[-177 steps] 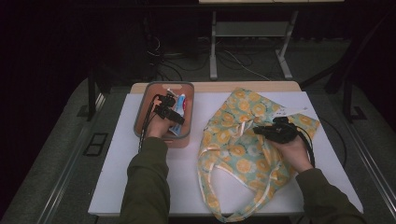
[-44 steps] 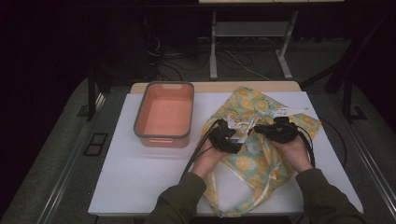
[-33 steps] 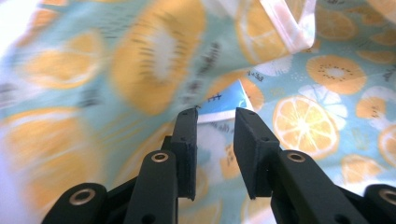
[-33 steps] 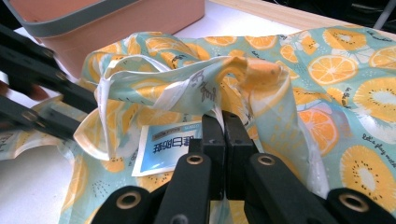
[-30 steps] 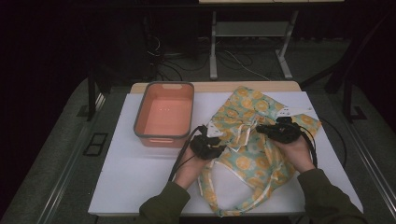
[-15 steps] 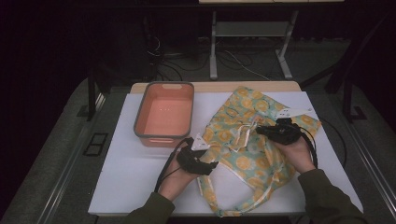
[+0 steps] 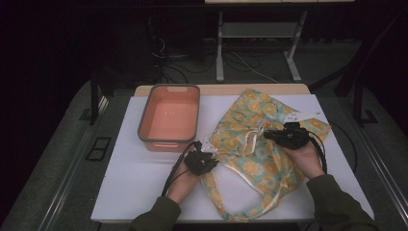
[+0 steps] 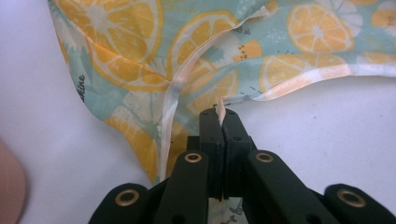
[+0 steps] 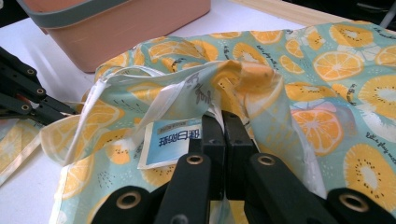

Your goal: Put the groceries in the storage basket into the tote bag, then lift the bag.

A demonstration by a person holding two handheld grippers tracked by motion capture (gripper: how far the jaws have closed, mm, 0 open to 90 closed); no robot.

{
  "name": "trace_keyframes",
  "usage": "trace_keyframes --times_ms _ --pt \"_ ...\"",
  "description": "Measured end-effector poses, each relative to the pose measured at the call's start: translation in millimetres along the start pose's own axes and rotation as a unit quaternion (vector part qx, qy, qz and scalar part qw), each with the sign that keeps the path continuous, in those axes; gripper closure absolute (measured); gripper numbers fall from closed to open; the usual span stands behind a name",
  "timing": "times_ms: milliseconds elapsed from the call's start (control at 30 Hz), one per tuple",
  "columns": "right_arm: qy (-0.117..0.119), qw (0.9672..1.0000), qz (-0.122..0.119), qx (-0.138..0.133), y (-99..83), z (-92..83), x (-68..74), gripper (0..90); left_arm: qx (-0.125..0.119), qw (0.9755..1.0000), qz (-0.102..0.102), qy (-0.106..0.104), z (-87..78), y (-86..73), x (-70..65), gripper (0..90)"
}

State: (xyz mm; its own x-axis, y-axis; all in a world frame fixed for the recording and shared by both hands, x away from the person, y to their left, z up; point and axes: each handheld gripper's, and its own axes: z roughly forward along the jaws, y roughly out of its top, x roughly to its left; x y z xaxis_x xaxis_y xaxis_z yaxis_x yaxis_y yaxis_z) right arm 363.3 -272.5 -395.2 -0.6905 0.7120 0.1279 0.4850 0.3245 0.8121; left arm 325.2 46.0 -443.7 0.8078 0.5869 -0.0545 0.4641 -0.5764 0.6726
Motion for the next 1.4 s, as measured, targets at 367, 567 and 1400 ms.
trace_keyframes --times_ms 367,567,1400 --pt "0.041 0.9987 -0.018 0.023 -8.3 -8.4 19.7 80.7 -0.005 0.9998 -0.017 -0.011 -0.7 -3.3 2.6 88.9" --pt "0.082 0.9948 -0.055 0.027 -15.4 -21.4 45.5 80.3 -0.006 0.9997 -0.018 -0.012 -0.6 -3.4 3.2 88.9" --pt "0.085 0.9796 -0.107 0.147 -80.2 -6.5 96.3 43.8 -0.013 0.9993 -0.032 -0.017 -2.2 -4.8 6.4 88.9"
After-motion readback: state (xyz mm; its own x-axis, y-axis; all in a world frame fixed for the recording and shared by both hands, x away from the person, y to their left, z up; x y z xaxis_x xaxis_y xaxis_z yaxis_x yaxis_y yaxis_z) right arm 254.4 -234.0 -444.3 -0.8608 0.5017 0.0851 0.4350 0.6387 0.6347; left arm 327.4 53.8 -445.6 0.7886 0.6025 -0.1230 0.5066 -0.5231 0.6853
